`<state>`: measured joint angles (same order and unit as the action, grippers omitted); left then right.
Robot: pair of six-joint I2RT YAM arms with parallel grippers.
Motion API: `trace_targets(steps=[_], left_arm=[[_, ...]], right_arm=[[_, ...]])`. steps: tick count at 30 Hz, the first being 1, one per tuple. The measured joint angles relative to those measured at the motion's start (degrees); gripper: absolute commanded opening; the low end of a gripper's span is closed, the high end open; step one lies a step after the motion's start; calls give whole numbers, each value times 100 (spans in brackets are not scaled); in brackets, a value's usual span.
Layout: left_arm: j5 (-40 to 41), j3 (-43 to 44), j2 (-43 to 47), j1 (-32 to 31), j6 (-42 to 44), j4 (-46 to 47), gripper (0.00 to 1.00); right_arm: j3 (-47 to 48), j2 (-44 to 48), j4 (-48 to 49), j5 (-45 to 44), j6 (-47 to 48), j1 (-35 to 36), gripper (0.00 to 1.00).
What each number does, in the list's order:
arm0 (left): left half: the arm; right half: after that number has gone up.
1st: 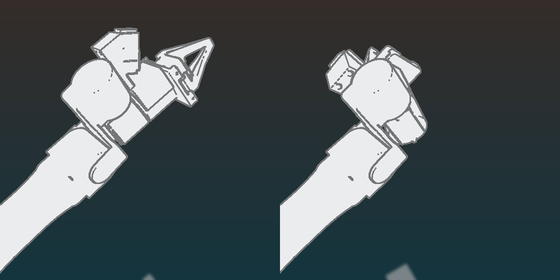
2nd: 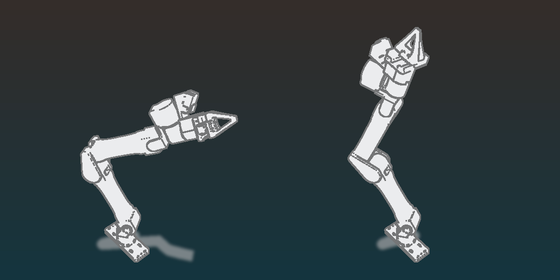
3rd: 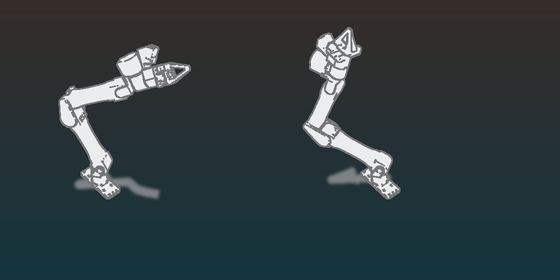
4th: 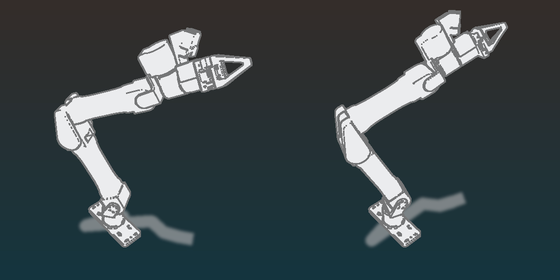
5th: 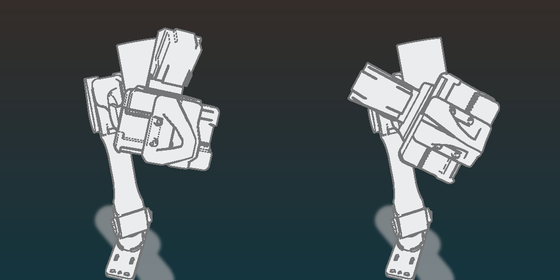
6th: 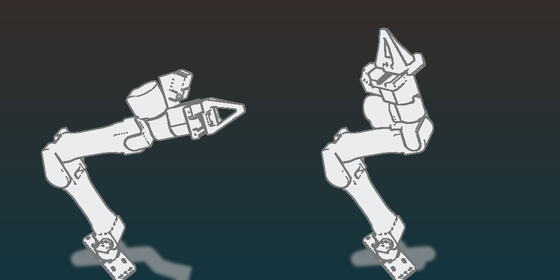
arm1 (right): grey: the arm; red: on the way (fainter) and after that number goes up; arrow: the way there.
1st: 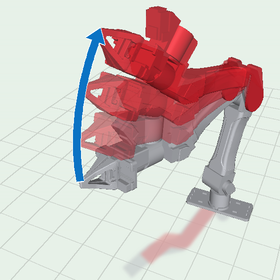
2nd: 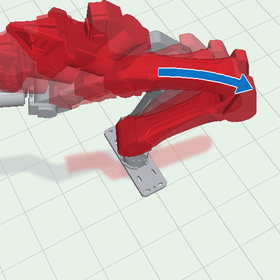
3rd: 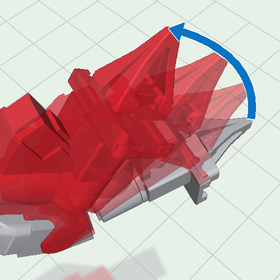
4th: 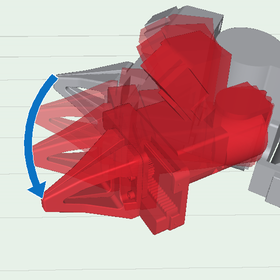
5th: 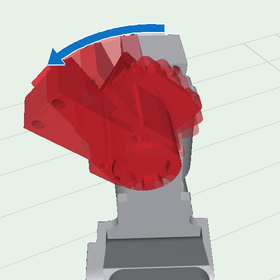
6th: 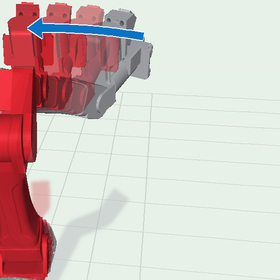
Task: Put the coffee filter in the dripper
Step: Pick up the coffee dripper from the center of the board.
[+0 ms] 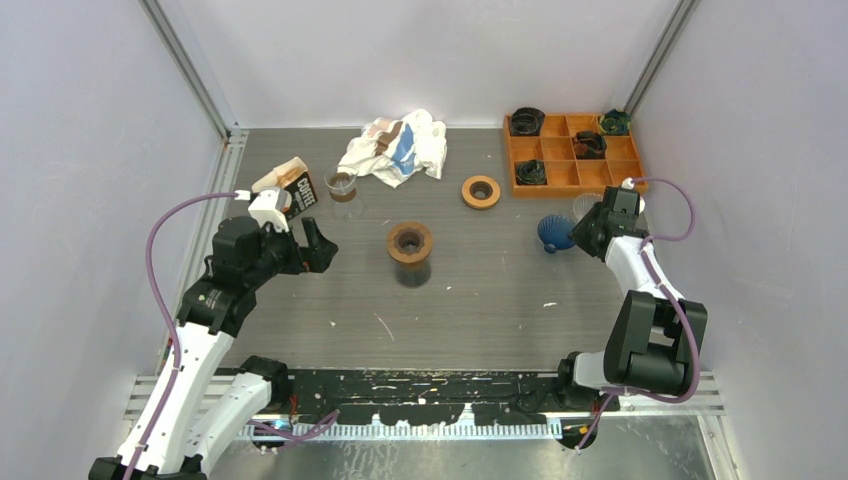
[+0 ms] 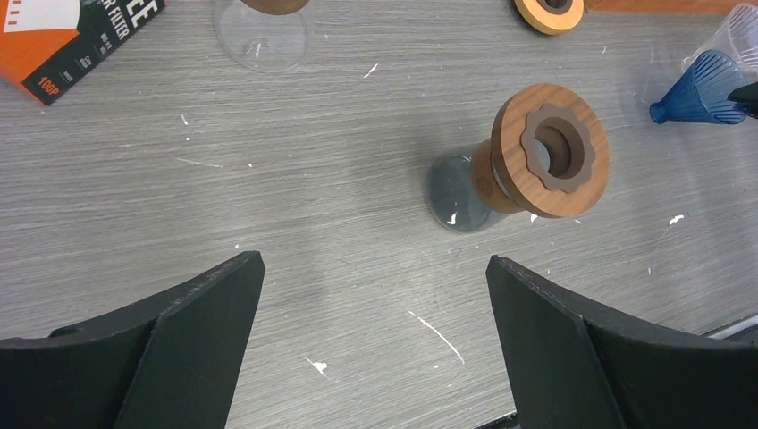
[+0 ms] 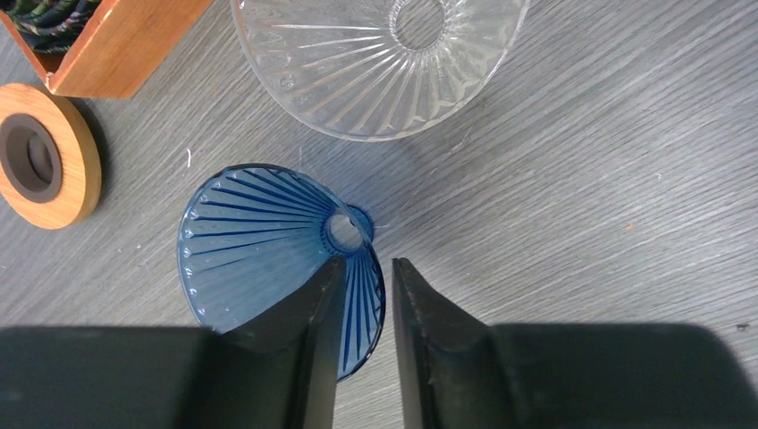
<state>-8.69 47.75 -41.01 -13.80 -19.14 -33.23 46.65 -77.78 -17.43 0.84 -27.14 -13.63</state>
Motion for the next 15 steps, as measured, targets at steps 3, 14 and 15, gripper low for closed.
trace_targets(steps=[3, 14, 15], left_arm=[[-11, 0, 0, 0, 0, 0, 99], [-20, 0, 0, 0, -2, 0, 99], [-20, -2, 0, 0, -2, 0, 99]], right_arm=[[-4, -28, 33, 35, 0, 0, 18], [-7, -87, 153, 466, -2, -2, 1], [-7, -85, 151, 516, 0, -2, 1]])
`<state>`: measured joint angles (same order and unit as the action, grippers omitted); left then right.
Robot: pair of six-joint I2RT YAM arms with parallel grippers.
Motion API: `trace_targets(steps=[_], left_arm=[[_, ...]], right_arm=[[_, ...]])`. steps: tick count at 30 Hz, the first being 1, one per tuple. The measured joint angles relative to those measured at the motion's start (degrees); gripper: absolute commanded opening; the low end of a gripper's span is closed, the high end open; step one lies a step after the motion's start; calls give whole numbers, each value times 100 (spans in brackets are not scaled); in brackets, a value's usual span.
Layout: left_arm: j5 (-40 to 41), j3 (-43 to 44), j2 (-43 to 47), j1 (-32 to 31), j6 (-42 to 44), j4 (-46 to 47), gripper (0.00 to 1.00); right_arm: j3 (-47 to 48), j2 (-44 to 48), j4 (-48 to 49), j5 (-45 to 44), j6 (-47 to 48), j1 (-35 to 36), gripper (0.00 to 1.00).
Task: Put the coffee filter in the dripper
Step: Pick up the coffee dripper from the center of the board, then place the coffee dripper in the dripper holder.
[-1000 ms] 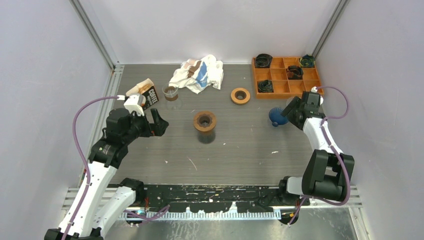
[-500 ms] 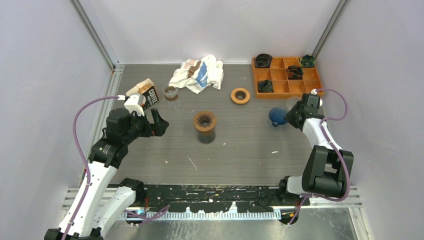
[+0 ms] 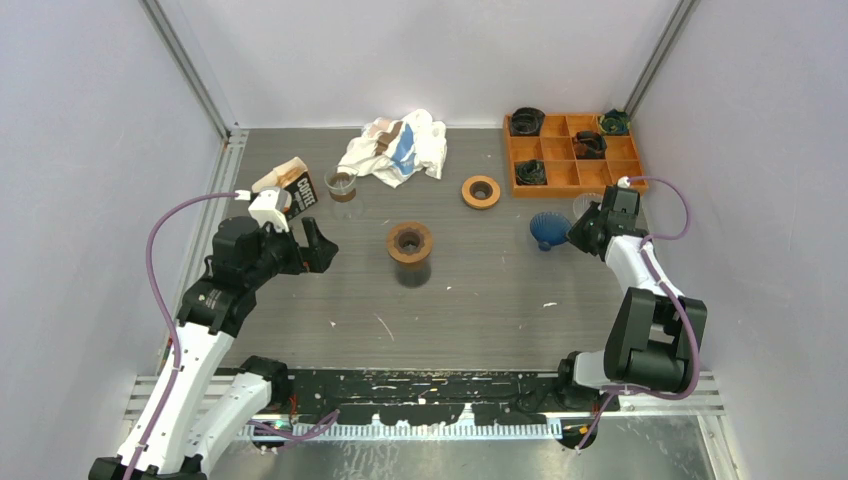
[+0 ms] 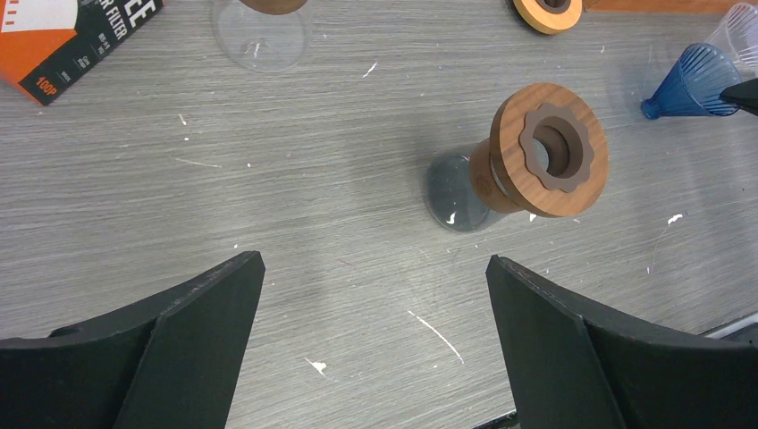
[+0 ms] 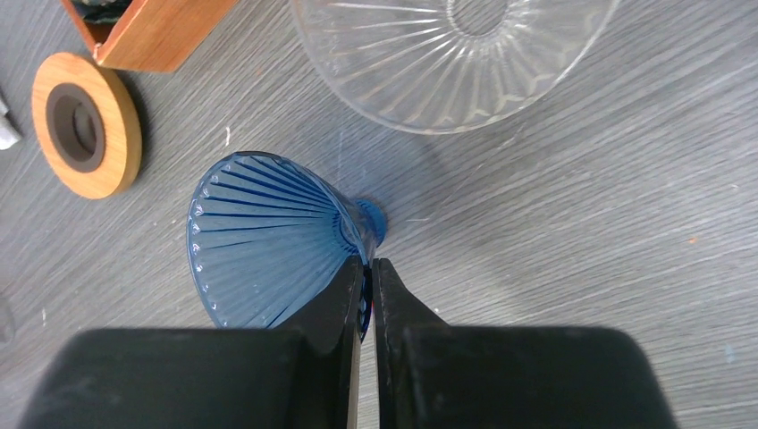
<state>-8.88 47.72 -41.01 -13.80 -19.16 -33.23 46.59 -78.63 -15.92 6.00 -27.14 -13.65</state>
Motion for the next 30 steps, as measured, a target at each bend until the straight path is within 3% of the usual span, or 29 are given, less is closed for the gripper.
trace_targets(steps=[15, 30], left_arm=[[-17, -20, 0, 0, -17, 2, 99], [-20, -20, -83, 20, -22, 2, 99]], right_arm=[[42, 269, -291, 782, 2, 247, 1], [1436, 380, -992, 833, 2, 1976, 1]])
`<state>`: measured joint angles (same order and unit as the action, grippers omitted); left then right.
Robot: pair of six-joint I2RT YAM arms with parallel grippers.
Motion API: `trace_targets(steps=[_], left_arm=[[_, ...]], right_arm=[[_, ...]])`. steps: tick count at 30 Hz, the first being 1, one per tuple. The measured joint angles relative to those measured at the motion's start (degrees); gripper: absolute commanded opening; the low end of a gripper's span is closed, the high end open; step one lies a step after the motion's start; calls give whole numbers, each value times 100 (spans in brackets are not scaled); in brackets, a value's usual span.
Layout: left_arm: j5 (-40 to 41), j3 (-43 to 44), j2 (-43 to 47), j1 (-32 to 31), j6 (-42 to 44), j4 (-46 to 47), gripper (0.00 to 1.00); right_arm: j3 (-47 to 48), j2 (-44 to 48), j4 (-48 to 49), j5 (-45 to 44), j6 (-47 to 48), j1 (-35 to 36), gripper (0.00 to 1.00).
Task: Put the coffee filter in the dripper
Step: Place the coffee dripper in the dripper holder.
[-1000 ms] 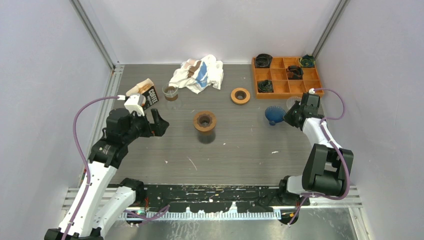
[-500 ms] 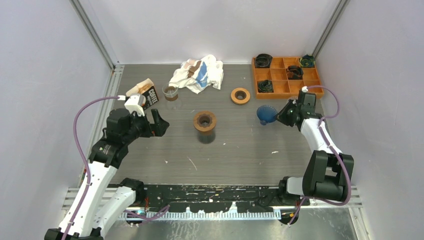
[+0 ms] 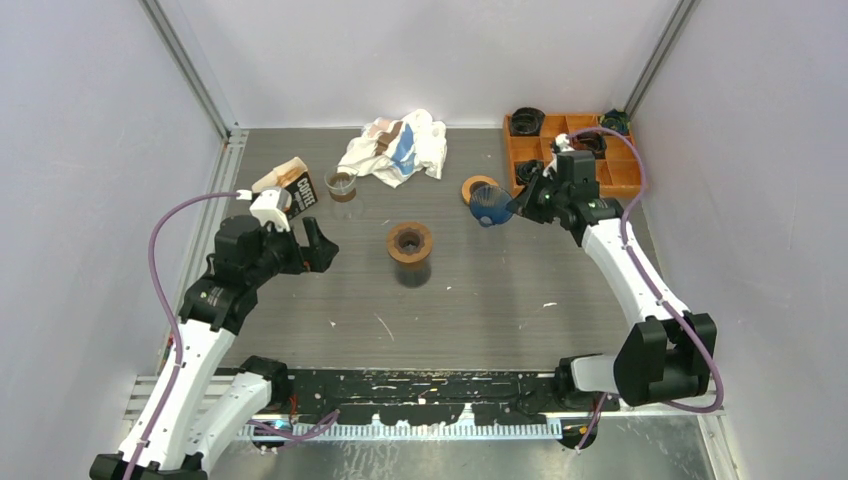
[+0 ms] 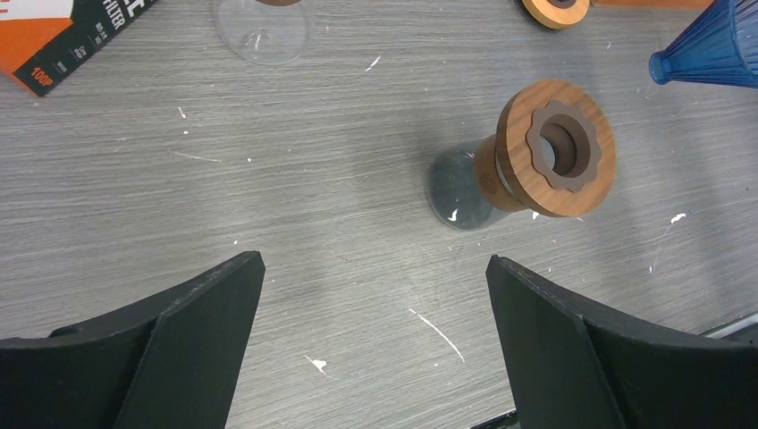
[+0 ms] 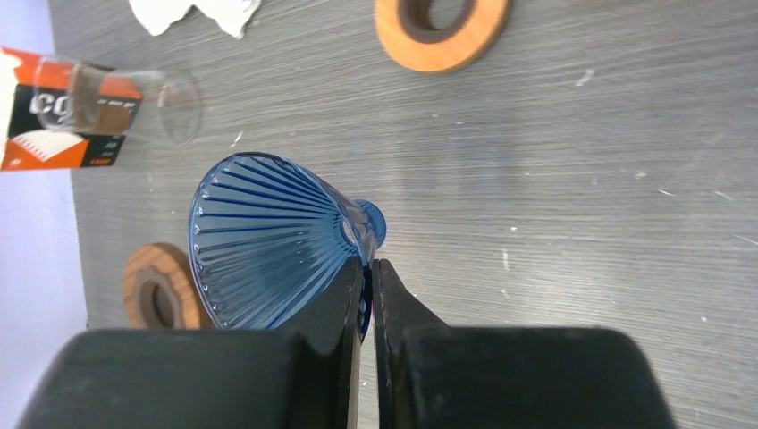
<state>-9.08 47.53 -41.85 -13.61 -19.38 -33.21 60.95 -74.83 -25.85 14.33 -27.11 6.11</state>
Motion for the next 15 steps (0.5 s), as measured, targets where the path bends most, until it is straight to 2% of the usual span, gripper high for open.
trace_targets(steps=[7, 15], left_arm=[[4, 0, -66, 24, -44, 0, 99], [-234, 26, -162, 24, -651, 140, 99]], right_arm=[[610, -11, -299, 107, -2, 669, 1], [1207, -175, -356, 256, -46, 1543, 1]])
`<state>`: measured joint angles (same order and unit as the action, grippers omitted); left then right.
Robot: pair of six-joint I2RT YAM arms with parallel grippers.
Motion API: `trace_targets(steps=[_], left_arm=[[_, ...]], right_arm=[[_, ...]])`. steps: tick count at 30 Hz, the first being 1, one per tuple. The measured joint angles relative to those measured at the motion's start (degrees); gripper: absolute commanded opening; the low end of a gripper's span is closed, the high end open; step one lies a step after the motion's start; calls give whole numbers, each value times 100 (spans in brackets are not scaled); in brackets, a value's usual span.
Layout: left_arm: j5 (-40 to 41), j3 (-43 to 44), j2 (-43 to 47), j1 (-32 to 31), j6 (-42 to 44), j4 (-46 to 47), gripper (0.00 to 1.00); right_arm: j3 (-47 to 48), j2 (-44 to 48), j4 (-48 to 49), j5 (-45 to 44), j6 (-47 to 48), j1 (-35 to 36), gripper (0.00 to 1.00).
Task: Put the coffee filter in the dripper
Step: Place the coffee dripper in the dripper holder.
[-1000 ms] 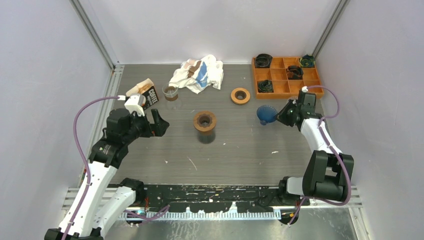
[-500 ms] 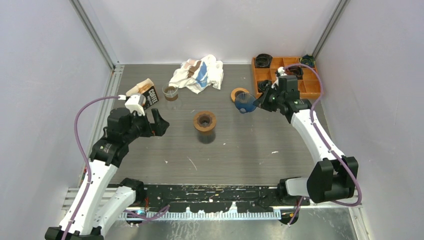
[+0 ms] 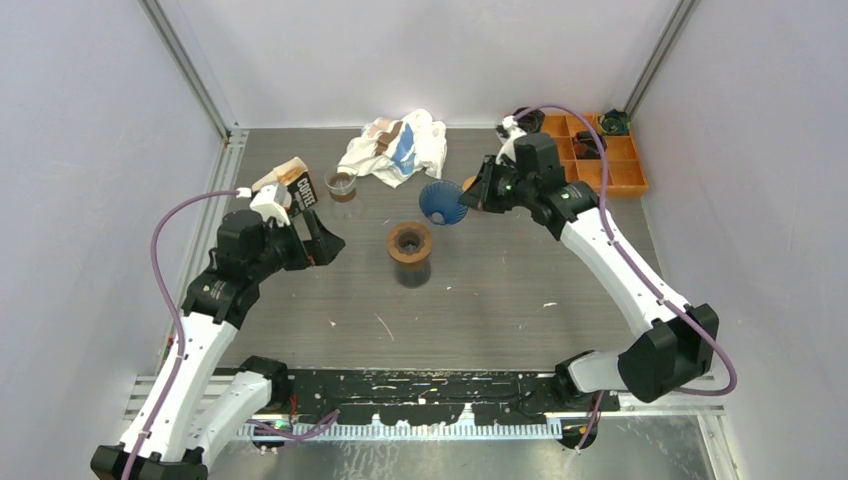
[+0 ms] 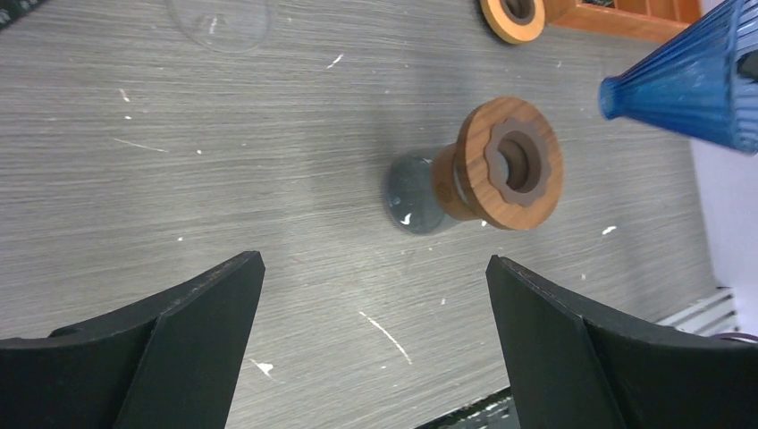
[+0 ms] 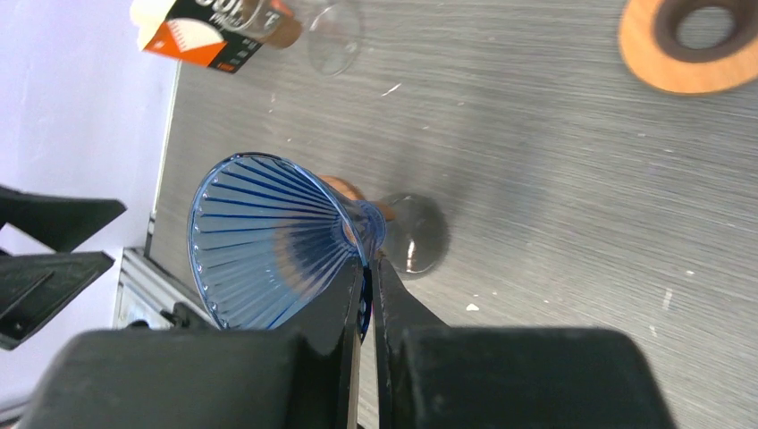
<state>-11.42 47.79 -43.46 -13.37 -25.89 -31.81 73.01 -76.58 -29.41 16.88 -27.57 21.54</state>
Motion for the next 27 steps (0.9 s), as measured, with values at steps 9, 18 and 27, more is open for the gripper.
trace_targets(steps=[9, 18, 27], left_arm=[[-389, 219, -205, 2, -828, 46, 99], [-841, 490, -737, 2, -1453, 203, 99], [-1300, 503, -1209, 0, -2063, 625, 88]], right_arm=[[350, -330, -199, 90, 2, 680, 1], [595, -728, -249, 81, 48, 1067, 1], [660, -1036, -286, -52, 146, 1239, 1]])
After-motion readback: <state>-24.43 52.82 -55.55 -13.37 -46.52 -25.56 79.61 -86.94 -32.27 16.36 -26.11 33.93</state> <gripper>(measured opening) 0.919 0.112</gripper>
